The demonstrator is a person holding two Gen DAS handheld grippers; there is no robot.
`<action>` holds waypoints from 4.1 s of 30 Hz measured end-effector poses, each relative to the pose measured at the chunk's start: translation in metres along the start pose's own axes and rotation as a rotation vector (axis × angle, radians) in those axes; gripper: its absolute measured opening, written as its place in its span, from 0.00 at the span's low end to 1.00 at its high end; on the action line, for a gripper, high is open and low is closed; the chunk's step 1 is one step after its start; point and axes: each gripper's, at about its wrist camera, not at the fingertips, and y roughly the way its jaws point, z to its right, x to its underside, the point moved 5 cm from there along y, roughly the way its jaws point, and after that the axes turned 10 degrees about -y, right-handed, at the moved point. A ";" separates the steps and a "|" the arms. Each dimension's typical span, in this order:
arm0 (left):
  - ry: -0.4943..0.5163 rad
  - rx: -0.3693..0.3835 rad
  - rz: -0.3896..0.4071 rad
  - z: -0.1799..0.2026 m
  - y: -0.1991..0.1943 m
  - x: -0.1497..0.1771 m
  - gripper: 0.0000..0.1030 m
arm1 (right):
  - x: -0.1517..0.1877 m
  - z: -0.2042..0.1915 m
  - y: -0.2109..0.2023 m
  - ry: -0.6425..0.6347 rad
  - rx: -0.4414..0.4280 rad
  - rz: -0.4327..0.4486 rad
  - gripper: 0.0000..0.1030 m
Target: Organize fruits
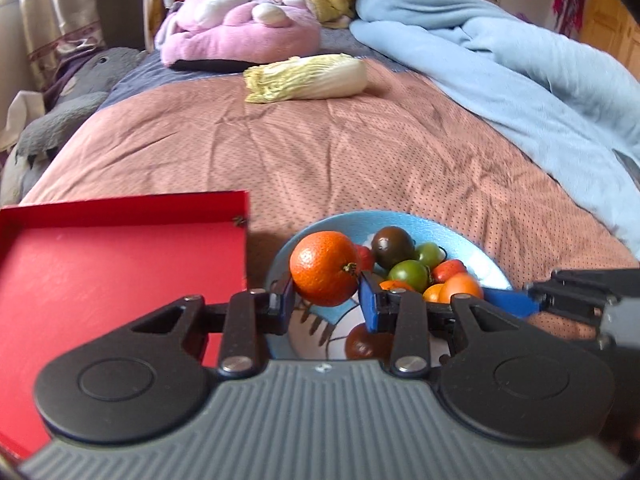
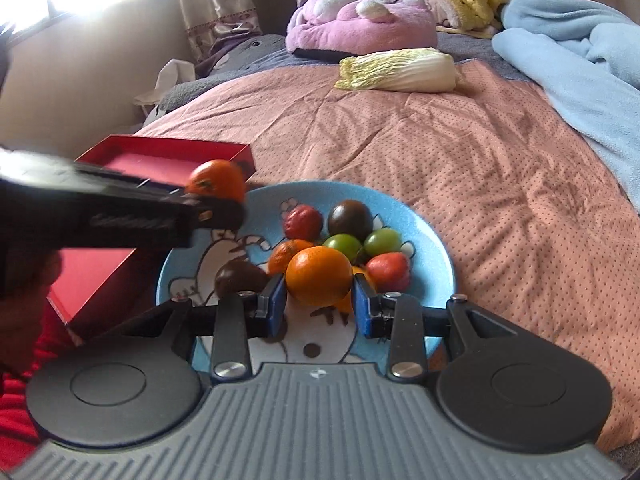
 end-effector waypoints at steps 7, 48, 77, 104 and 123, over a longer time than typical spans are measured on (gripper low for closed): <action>0.045 0.012 -0.010 0.013 0.011 -0.002 0.38 | 0.009 -0.014 0.004 -0.024 -0.013 -0.039 0.40; 0.058 0.006 0.080 0.067 -0.090 0.027 0.78 | 0.020 -0.031 -0.091 0.005 -0.019 -0.066 0.97; 0.029 -0.066 0.131 0.050 -0.129 0.081 0.78 | 0.056 -0.075 -0.123 -0.088 -0.032 -0.145 0.98; 0.027 -0.059 0.086 0.042 -0.115 0.090 0.78 | 0.077 -0.078 -0.103 -0.080 -0.061 -0.217 0.98; 0.033 -0.058 0.071 0.043 -0.112 0.092 0.78 | 0.080 -0.079 -0.102 -0.079 -0.065 -0.215 0.98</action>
